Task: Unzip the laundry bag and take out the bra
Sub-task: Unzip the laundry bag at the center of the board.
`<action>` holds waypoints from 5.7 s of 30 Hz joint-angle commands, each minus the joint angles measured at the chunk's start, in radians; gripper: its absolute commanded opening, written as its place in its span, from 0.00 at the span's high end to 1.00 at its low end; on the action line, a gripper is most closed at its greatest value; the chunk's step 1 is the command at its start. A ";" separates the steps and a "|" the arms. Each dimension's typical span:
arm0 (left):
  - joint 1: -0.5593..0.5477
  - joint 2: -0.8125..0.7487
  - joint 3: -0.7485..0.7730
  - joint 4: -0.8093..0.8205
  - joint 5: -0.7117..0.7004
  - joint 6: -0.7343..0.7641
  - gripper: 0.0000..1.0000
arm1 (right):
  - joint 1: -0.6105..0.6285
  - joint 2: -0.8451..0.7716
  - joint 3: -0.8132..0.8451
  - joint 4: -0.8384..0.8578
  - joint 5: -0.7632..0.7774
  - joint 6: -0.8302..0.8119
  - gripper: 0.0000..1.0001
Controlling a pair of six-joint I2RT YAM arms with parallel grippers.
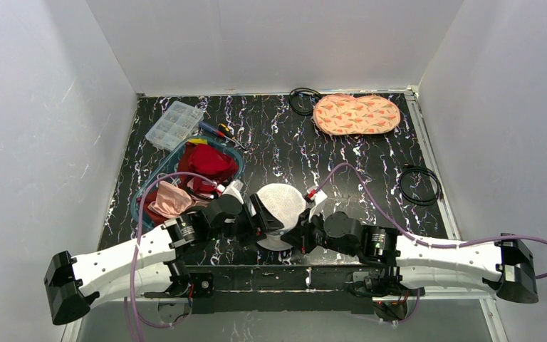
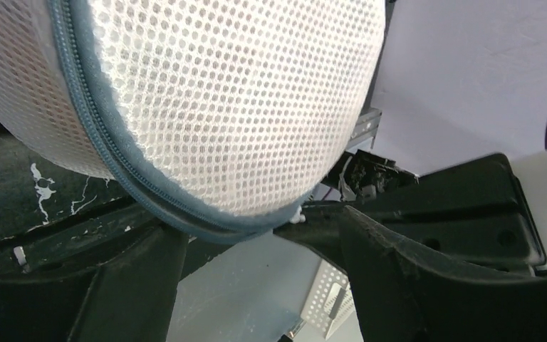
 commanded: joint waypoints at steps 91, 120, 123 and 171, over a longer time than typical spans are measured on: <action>0.057 0.104 -0.013 0.229 -0.271 -0.033 1.00 | 0.005 -0.412 -0.217 -0.047 0.424 0.563 0.07; 0.029 -0.144 0.156 -0.318 -0.323 0.382 0.20 | -0.267 0.071 0.366 -0.300 -0.183 -0.308 0.99; 0.029 -0.263 0.188 -0.364 -0.364 0.447 0.20 | -0.267 0.157 0.519 -0.361 -0.325 -0.423 0.99; 0.046 0.046 0.135 -0.340 -0.306 0.626 0.55 | -0.432 -0.008 0.238 -0.379 -0.508 -0.437 0.99</action>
